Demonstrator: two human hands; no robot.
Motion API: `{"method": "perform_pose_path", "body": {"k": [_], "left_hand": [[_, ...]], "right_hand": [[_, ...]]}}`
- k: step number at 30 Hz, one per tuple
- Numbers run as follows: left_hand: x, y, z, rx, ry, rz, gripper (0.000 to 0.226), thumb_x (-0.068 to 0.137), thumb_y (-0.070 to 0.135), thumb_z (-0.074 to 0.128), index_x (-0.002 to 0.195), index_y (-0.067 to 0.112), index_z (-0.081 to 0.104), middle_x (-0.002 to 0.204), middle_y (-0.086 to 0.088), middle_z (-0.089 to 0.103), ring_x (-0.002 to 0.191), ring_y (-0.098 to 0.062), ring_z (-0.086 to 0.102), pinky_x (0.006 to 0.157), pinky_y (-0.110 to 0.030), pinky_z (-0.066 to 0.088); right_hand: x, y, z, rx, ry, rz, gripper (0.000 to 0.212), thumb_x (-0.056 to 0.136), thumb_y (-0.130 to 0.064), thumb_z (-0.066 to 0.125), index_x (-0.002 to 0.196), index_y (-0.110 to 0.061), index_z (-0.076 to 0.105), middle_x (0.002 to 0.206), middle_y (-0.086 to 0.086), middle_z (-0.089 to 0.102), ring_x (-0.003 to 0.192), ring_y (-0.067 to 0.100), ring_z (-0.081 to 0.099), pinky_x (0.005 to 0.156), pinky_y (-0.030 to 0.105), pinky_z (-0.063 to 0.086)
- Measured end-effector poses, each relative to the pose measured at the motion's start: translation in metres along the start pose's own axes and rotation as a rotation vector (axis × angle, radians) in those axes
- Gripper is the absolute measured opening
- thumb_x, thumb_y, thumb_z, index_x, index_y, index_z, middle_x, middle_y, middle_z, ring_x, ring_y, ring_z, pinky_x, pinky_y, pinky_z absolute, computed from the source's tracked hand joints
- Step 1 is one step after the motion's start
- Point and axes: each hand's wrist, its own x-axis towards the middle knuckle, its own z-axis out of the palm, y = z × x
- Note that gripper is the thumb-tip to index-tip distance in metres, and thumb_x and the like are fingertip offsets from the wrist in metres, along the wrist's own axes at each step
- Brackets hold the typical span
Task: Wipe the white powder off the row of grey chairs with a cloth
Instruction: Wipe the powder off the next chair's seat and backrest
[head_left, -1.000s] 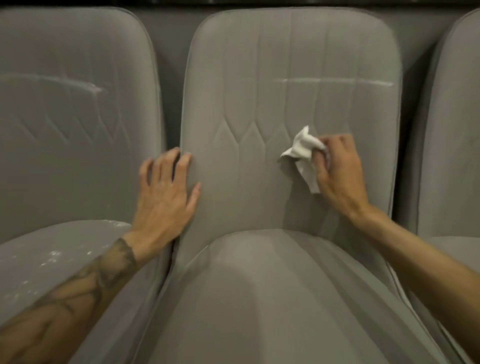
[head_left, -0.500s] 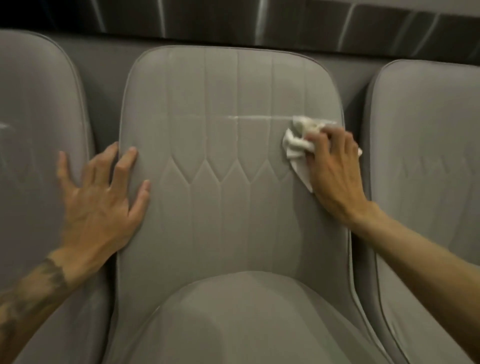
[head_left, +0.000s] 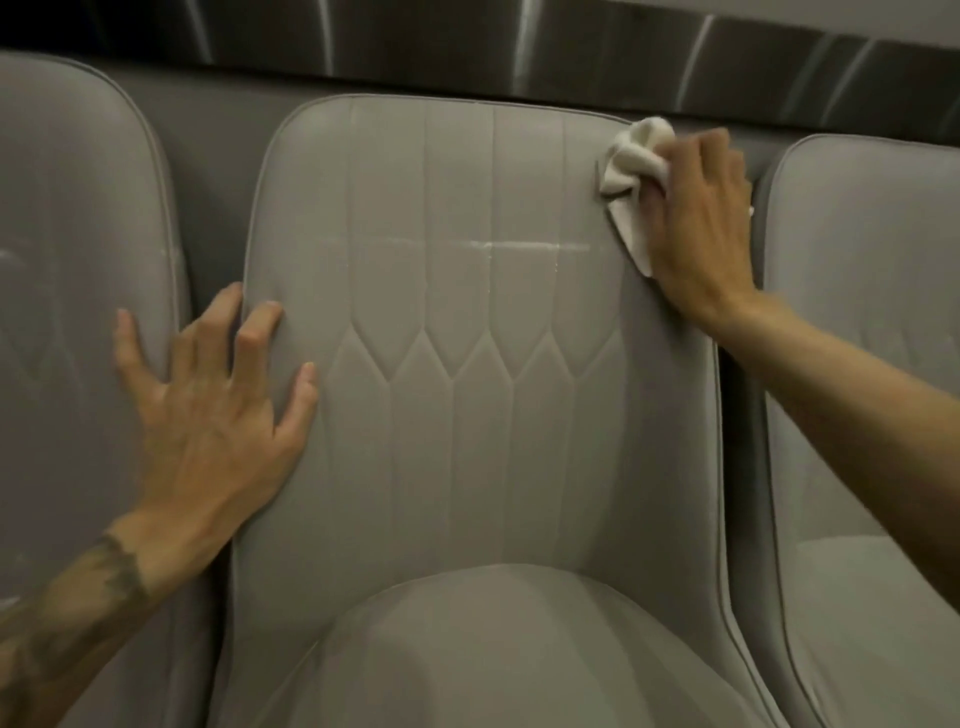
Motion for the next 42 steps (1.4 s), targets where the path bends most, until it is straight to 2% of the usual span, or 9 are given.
{"method": "perform_pose_path", "body": {"k": [4,8,16,20,23,29,34,37,42], "left_hand": [[-0.001,0.001,0.002,0.001,0.029,0.003,0.057,0.101,0.044,0.047,0.146,0.010,0.043,0.156,-0.016,0.041,0.130,-0.041,0.054,0.123,-0.067,0.006],[-0.001,0.003,0.001,-0.020,0.032,-0.002,0.056,0.101,0.044,0.046,0.146,0.010,0.042,0.155,-0.018,0.041,0.130,-0.042,0.054,0.123,-0.068,0.007],[0.000,0.002,0.000,-0.002,0.011,-0.006,0.058,0.100,0.044,0.047,0.147,0.011,0.043,0.157,-0.017,0.040,0.126,-0.042,0.056,0.123,-0.068,0.006],[0.000,0.004,0.001,-0.025,0.021,-0.012,0.057,0.100,0.043,0.048,0.146,0.010,0.043,0.156,-0.018,0.040,0.123,-0.044,0.057,0.123,-0.068,0.005],[0.000,0.004,0.000,-0.031,0.018,-0.009,0.057,0.100,0.043,0.048,0.146,0.010,0.042,0.156,-0.018,0.040,0.124,-0.044,0.057,0.123,-0.068,0.005],[-0.001,0.004,-0.001,-0.044,0.036,0.012,0.055,0.101,0.042,0.048,0.145,0.009,0.044,0.155,-0.019,0.043,0.123,-0.043,0.058,0.119,-0.073,0.015],[-0.001,0.005,-0.002,-0.088,0.026,-0.008,0.055,0.103,0.046,0.042,0.146,0.012,0.042,0.154,-0.018,0.041,0.120,-0.043,0.052,0.103,-0.079,0.035],[-0.002,0.005,-0.002,-0.103,0.032,-0.007,0.054,0.104,0.047,0.041,0.146,0.012,0.042,0.154,-0.019,0.041,0.119,-0.044,0.053,0.101,-0.078,0.037],[-0.003,0.004,-0.002,-0.112,0.019,-0.019,0.056,0.105,0.049,0.039,0.146,0.012,0.042,0.154,-0.018,0.040,0.121,-0.044,0.052,0.103,-0.077,0.036]], "right_hand": [[-0.029,-0.004,0.000,-0.052,0.052,0.048,0.032,0.101,-0.030,0.043,0.119,-0.005,0.051,0.119,0.021,0.050,0.102,0.039,0.048,0.086,0.047,0.037],[-0.073,0.001,-0.008,-0.029,-0.022,-0.015,0.026,0.102,-0.029,0.046,0.117,-0.009,0.050,0.116,0.016,0.048,0.098,0.035,0.046,0.083,0.045,0.040],[0.016,0.003,0.007,-0.035,0.038,0.088,0.035,0.101,-0.031,0.039,0.123,-0.006,0.052,0.126,0.019,0.048,0.108,0.036,0.046,0.089,0.038,0.032],[-0.053,-0.005,-0.005,-0.069,-0.010,-0.052,0.030,0.103,-0.033,0.044,0.120,-0.008,0.052,0.117,0.016,0.050,0.100,0.034,0.045,0.083,0.044,0.036],[-0.047,0.001,-0.012,-0.087,-0.049,-0.190,0.030,0.104,-0.032,0.045,0.124,-0.011,0.050,0.115,0.014,0.049,0.097,0.032,0.044,0.082,0.043,0.035],[0.005,0.005,0.001,-0.089,-0.015,0.016,0.032,0.099,-0.028,0.040,0.118,-0.004,0.051,0.122,0.022,0.049,0.104,0.040,0.046,0.088,0.046,0.034],[-0.117,0.000,-0.028,-0.063,-0.170,-0.217,0.032,0.101,-0.029,0.054,0.127,-0.011,0.055,0.117,0.014,0.052,0.098,0.034,0.044,0.082,0.046,0.040],[-0.119,0.011,-0.037,-0.110,-0.254,-0.363,0.027,0.101,-0.027,0.055,0.119,-0.007,0.059,0.113,0.014,0.053,0.095,0.033,0.046,0.078,0.042,0.037],[-0.064,0.008,-0.021,-0.130,-0.143,-0.211,0.030,0.104,-0.030,0.047,0.124,-0.008,0.053,0.114,0.015,0.050,0.095,0.034,0.044,0.080,0.046,0.040]]}}
